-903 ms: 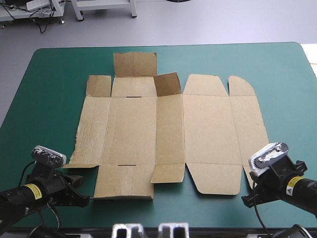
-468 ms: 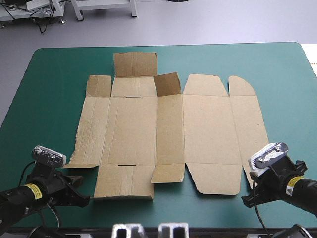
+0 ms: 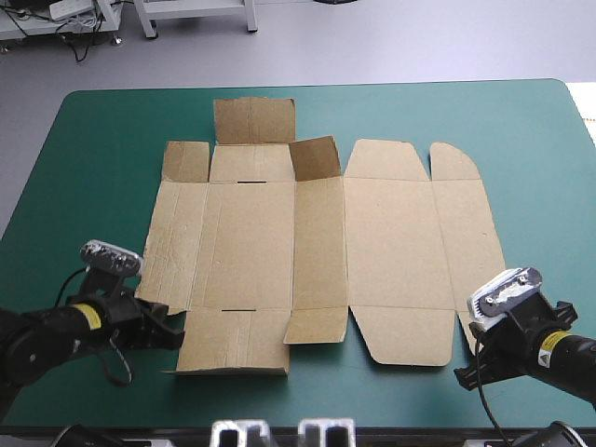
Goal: Fold the box
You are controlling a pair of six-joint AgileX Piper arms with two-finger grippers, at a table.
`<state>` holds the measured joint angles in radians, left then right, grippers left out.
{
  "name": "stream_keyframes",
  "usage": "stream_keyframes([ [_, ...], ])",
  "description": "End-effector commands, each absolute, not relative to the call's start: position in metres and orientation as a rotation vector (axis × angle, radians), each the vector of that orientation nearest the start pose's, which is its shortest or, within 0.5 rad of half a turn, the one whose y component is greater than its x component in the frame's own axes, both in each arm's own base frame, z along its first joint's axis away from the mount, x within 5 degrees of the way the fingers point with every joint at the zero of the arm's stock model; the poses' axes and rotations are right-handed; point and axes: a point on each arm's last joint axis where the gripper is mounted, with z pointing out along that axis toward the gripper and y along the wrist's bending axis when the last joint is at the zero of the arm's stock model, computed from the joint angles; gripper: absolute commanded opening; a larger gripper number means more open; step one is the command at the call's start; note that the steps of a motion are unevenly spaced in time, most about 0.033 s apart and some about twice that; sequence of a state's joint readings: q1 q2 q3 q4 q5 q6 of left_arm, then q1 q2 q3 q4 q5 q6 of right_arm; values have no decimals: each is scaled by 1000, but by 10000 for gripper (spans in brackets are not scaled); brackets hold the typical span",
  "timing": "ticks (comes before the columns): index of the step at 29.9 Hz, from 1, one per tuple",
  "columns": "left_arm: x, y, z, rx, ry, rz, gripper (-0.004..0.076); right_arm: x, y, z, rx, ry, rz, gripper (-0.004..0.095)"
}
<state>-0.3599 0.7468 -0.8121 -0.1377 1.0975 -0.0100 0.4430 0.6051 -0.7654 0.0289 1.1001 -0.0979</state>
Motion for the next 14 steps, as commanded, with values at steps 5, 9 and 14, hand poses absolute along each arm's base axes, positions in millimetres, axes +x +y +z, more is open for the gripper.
stream_keyframes([
  [5,175,-80,355,536,2459,-369,15,81,40,340,-643,2269,190,-24],
  [9,208,-78,357,599,2541,-479,15,81,40,340,-651,2265,186,-24],
  [14,239,-34,347,424,2637,-619,15,81,40,340,-671,2258,178,-24],
])
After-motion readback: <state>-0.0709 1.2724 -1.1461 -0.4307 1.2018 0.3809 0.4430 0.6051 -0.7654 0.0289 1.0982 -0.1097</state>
